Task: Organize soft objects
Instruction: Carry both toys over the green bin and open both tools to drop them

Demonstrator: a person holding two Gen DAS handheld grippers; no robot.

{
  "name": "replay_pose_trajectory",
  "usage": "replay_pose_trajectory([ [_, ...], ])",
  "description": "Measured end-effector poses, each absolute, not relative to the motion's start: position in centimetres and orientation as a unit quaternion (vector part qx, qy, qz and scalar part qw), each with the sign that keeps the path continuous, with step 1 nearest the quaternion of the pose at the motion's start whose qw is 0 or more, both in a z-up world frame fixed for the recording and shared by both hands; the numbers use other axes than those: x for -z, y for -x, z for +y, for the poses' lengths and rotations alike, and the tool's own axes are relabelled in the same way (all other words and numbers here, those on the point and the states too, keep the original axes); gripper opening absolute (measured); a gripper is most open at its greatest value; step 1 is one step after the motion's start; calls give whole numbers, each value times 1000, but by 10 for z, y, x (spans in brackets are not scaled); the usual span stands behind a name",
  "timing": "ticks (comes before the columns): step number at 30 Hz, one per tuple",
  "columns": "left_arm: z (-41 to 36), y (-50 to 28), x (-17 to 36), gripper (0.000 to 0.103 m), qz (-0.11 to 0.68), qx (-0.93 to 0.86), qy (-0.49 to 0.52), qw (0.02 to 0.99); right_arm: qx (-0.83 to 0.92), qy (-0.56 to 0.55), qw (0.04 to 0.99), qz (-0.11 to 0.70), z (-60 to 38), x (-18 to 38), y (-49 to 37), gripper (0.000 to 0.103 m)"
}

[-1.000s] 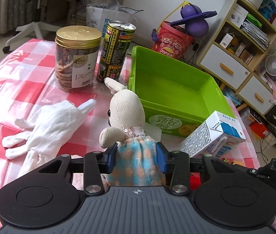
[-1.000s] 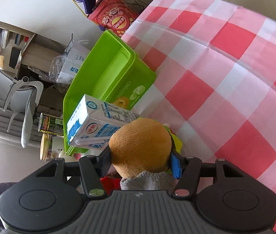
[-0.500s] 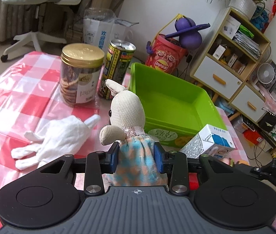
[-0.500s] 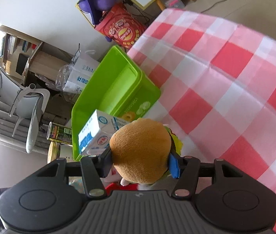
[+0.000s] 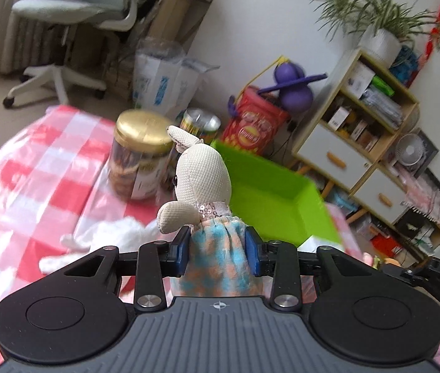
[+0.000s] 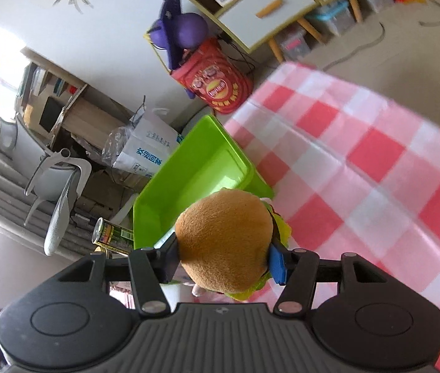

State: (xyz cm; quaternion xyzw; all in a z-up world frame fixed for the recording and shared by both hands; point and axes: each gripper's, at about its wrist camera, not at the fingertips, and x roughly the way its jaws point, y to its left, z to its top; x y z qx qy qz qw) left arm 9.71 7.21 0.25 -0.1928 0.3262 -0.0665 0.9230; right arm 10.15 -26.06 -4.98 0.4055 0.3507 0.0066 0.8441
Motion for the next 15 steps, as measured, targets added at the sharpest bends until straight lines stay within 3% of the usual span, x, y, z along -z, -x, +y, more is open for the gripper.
replay_pose_trajectory([
  [8, 53, -137, -32, 36, 315, 95, 156, 931, -39, -372, 867, 329, -259, 22, -152, 40],
  [15, 18, -187, -33, 36, 289, 128, 104, 943, -81, -386, 865, 311, -266, 43, -194, 40],
])
